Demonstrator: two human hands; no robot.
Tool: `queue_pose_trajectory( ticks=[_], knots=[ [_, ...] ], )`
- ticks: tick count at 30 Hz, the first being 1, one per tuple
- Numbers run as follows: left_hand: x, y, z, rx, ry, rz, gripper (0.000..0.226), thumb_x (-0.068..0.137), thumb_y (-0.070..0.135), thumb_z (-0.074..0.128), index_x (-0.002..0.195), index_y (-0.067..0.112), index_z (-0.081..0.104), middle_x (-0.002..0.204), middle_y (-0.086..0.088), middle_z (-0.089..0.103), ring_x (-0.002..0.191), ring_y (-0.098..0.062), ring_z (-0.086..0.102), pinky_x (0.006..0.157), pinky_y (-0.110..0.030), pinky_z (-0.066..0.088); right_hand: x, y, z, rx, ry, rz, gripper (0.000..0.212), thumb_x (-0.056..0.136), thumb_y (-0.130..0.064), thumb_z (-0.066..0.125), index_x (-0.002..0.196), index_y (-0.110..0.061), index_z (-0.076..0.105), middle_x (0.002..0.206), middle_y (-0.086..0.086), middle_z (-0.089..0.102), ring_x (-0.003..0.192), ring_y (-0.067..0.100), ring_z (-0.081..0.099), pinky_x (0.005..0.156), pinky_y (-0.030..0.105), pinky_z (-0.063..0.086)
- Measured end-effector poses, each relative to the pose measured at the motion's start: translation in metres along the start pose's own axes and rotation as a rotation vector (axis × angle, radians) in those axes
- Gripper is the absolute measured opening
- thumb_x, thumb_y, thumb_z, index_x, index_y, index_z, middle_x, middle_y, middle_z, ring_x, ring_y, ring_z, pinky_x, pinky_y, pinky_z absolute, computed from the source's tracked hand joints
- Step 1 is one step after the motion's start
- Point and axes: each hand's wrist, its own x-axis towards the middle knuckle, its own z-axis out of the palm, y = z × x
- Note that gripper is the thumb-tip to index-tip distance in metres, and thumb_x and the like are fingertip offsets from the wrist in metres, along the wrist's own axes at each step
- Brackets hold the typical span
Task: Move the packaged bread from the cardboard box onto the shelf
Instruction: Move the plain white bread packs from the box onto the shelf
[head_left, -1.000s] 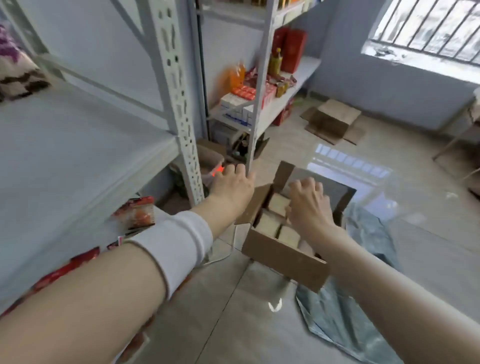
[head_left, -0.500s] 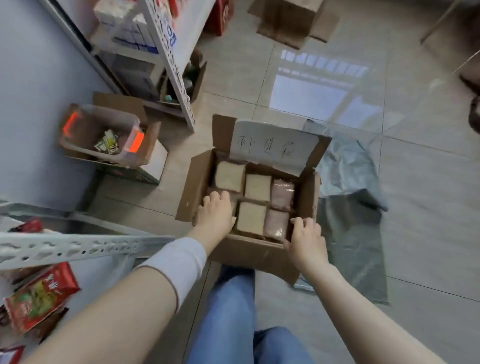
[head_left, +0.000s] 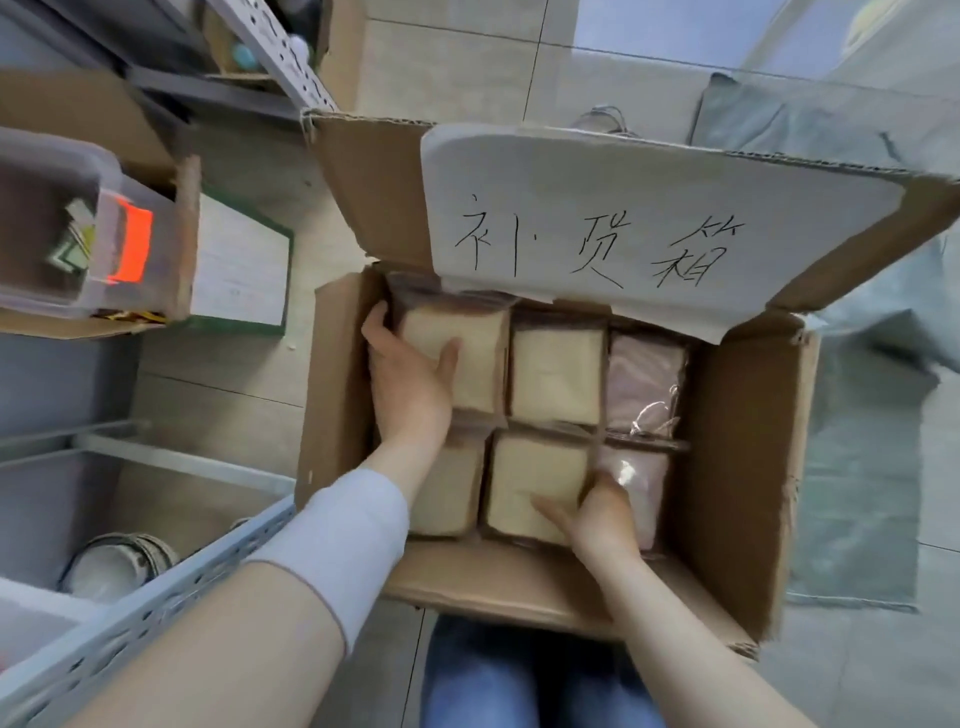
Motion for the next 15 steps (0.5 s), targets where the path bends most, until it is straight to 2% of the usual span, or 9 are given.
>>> queue_pose_trajectory(
  ticks=[3, 6, 9, 11, 13, 15],
  knots=[
    [0.001, 0.000, -0.007, -0.032, -0.013, 0.021, 0.072, 0.077, 0.024, 0.072, 0.135, 0.012, 0.032, 0.133, -0.010, 0.048, 0.121, -0.021, 0.047, 0.099, -0.025, 0.038, -0.003, 0.007, -0.004, 0.059, -0.040, 0.047, 0.054, 0.067, -0.036, 0.081, 0.107, -0.005, 0.062, 0.107, 0.011, 0.069, 0.100, 0.027, 0.064, 0.081, 0.027, 0.048],
    [-0.002, 0.005, -0.021, 0.005, -0.081, 0.062, 0.048, 0.075, 0.025, 0.073, 0.115, 0.014, 0.049, 0.118, -0.009, 0.057, 0.106, -0.020, 0.054, 0.085, -0.024, 0.039, -0.015, 0.012, -0.015, 0.148, -0.024, 0.069, 0.058, 0.068, -0.034, 0.081, 0.112, -0.002, 0.061, 0.109, 0.013, 0.068, 0.101, 0.028, 0.063, 0.091, 0.035, 0.049],
    [-0.017, 0.014, -0.044, -0.047, -0.153, 0.137, 0.032, 0.076, 0.021, 0.073, 0.097, 0.018, 0.049, 0.110, -0.009, 0.059, 0.100, -0.021, 0.055, 0.079, -0.024, 0.039, -0.036, 0.017, -0.036, 0.244, 0.008, 0.058, 0.058, 0.067, -0.030, 0.082, 0.113, -0.002, 0.060, 0.109, 0.015, 0.067, 0.101, 0.031, 0.063, 0.094, 0.044, 0.048],
    [-0.035, 0.022, -0.065, -0.096, -0.162, 0.195, 0.030, 0.076, 0.019, 0.073, 0.092, 0.019, 0.047, 0.103, -0.005, 0.060, 0.095, -0.019, 0.055, 0.076, -0.017, 0.041, -0.055, 0.020, -0.053, 0.292, 0.022, 0.021, 0.052, 0.068, -0.028, 0.081, 0.110, -0.006, 0.060, 0.108, 0.012, 0.067, 0.099, 0.029, 0.063, 0.093, 0.045, 0.050],
    [-0.058, 0.031, -0.089, -0.146, -0.141, 0.227, 0.030, 0.076, 0.020, 0.073, 0.087, 0.020, 0.044, 0.091, 0.001, 0.058, 0.082, -0.012, 0.053, 0.064, -0.006, 0.038, -0.077, 0.022, -0.072, 0.339, 0.027, -0.043, 0.048, 0.068, -0.026, 0.081, 0.108, -0.011, 0.059, 0.103, 0.006, 0.067, 0.093, 0.023, 0.064, 0.084, 0.039, 0.054],
    [-0.089, 0.039, -0.118, -0.201, -0.096, 0.251, 0.031, 0.077, 0.022, 0.072, 0.080, 0.026, 0.042, 0.078, 0.010, 0.052, 0.071, 0.000, 0.049, 0.058, -0.005, 0.037, -0.105, 0.022, -0.087, 0.357, 0.009, -0.132, 0.040, 0.068, -0.023, 0.080, 0.101, -0.015, 0.059, 0.094, -0.002, 0.066, 0.082, 0.012, 0.063, 0.066, 0.026, 0.052]
  ],
)
